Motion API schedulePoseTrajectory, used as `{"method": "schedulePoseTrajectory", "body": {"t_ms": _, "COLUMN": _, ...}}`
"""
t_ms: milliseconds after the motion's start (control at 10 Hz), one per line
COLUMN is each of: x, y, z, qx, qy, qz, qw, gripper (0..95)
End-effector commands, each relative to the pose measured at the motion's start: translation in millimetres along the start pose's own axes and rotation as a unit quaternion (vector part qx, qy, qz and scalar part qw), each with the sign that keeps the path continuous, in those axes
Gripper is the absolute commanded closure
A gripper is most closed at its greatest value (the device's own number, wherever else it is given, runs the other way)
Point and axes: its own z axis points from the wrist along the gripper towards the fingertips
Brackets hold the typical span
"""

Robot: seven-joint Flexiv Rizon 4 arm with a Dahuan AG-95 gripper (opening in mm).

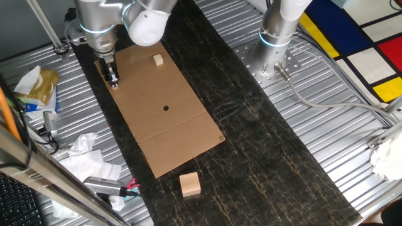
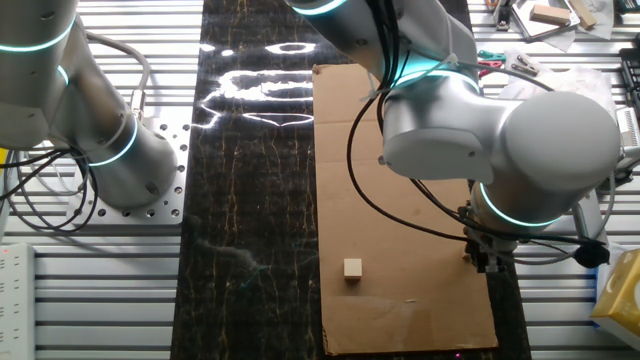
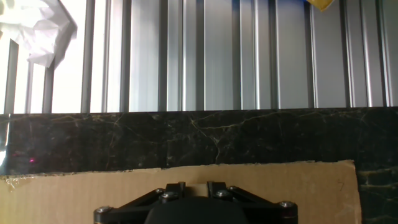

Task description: Grab the block and place it at the designated location

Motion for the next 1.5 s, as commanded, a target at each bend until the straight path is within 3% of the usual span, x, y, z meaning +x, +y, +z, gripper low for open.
{"method": "schedulePoseTrajectory", "body": {"t_ms": 100, "x": 0.1, "y": -0.1, "z": 0.2, "qx": 0.0, "qy": 0.001, "qz": 0.002, "qw": 1.0, "gripper": 95.0}}
{"method": "schedulePoseTrajectory", "body": {"t_ms": 1200, "x": -2.4, "y": 2.9, "z": -19.7, "qx": -0.002, "qy": 0.008, "qz": 0.003, "qw": 1.0, "gripper": 95.0}}
{"method": "schedulePoseTrajectory", "body": {"t_ms": 1500, "x": -3.6, "y": 16.6, "z": -29.0, "qx": -0.005, "qy": 0.011, "qz": 0.021, "qw": 0.9997, "gripper": 95.0}}
